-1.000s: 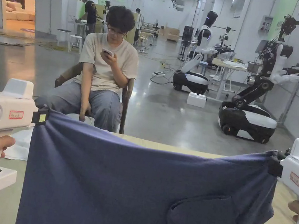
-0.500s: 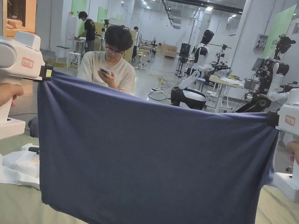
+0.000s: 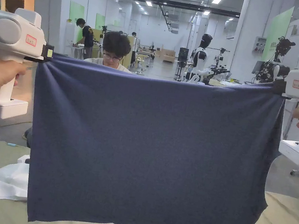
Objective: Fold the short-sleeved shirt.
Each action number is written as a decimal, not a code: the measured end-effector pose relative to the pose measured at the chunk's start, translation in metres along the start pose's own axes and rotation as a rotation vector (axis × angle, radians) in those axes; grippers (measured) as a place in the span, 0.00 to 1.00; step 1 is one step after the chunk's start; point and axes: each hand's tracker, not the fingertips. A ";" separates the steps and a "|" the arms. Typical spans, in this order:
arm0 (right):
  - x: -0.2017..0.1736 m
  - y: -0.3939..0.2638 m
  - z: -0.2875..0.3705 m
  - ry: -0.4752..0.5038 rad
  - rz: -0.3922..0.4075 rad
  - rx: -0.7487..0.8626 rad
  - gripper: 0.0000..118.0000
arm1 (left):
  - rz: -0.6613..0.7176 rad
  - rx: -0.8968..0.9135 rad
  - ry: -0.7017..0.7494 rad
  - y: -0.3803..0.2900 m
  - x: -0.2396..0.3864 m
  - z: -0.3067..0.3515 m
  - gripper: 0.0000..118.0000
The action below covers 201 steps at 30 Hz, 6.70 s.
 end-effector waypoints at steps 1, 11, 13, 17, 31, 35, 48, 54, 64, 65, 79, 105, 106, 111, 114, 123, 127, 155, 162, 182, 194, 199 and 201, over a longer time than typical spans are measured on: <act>0.000 -0.003 0.001 0.001 0.007 0.001 0.00 | 0.008 0.005 0.000 -0.003 0.000 0.000 0.00; -0.002 -0.096 0.035 -0.002 0.037 -0.084 0.00 | 0.008 -0.058 -0.037 -0.092 0.010 0.013 0.00; 0.001 -0.117 0.046 -0.002 0.035 -0.113 0.00 | 0.014 -0.084 -0.054 -0.117 0.013 0.023 0.00; 0.000 -0.150 0.082 -0.001 0.067 -0.145 0.00 | 0.034 -0.105 -0.076 -0.157 0.016 0.050 0.00; 0.002 -0.273 0.235 0.013 0.126 -0.261 0.00 | 0.048 -0.126 -0.118 -0.280 0.005 0.186 0.00; -0.004 -0.322 0.280 0.011 0.151 -0.337 0.00 | 0.052 -0.179 -0.125 -0.335 0.004 0.229 0.00; -0.025 -0.481 0.365 0.069 0.220 -0.672 0.00 | 0.052 -0.521 -0.099 -0.526 -0.007 0.306 0.00; -0.031 -0.527 0.363 0.077 0.235 -0.798 0.00 | 0.038 -0.624 -0.090 -0.564 -0.007 0.301 0.00; -0.049 -0.531 0.362 -0.001 0.258 -0.784 0.44 | 0.013 -0.719 -0.057 -0.573 0.005 0.295 0.20; -0.051 -0.524 0.363 0.004 0.242 -0.702 0.55 | 0.002 -0.693 -0.036 -0.567 0.008 0.295 0.37; -0.113 -0.419 0.307 -0.001 -0.084 -0.179 0.65 | 0.002 -0.165 -0.080 -0.448 0.086 0.257 0.59; -0.144 -0.387 0.295 0.054 -0.034 -0.020 0.00 | 0.018 -0.415 -0.051 -0.459 0.037 0.274 0.00; -0.144 -0.390 0.295 0.060 -0.032 -0.033 0.00 | 0.021 -0.469 -0.051 -0.470 0.028 0.277 0.00; -0.146 -0.406 0.293 0.085 -0.028 -0.103 0.00 | 0.106 -0.721 -0.014 -0.524 -0.006 0.286 0.19; -0.148 -0.413 0.293 0.090 -0.013 -0.129 0.00 | 0.130 -0.813 -0.008 -0.547 -0.012 0.287 0.57; -0.146 -0.427 0.293 0.094 0.000 -0.197 0.00 | 0.142 -0.869 0.072 -0.577 -0.012 0.262 0.62; -0.142 -0.434 0.294 0.086 0.004 -0.222 0.00 | 0.103 -0.888 0.063 -0.583 0.000 0.258 0.43; -0.028 -0.553 0.346 0.074 0.022 -0.930 0.47 | 0.050 -0.832 -0.067 -0.561 0.002 0.275 0.00; -0.031 -0.567 0.335 0.105 -0.013 -0.999 0.07 | 0.056 -0.839 -0.067 -0.566 0.002 0.275 0.00; -0.022 -0.455 0.240 0.102 -0.065 -0.818 0.06 | 0.057 -0.629 -0.093 -0.484 0.008 0.178 0.00; -0.041 -0.486 0.113 0.095 -0.073 -0.846 0.06 | 0.063 -0.738 -0.062 -0.497 0.017 0.066 0.00; -0.050 -0.513 0.099 0.095 -0.027 -0.880 0.17 | 0.094 -0.784 -0.044 -0.517 0.018 0.050 0.02; -0.050 -0.516 0.099 0.077 -0.020 -0.877 0.24 | 0.109 -0.781 -0.043 -0.516 0.016 0.051 0.06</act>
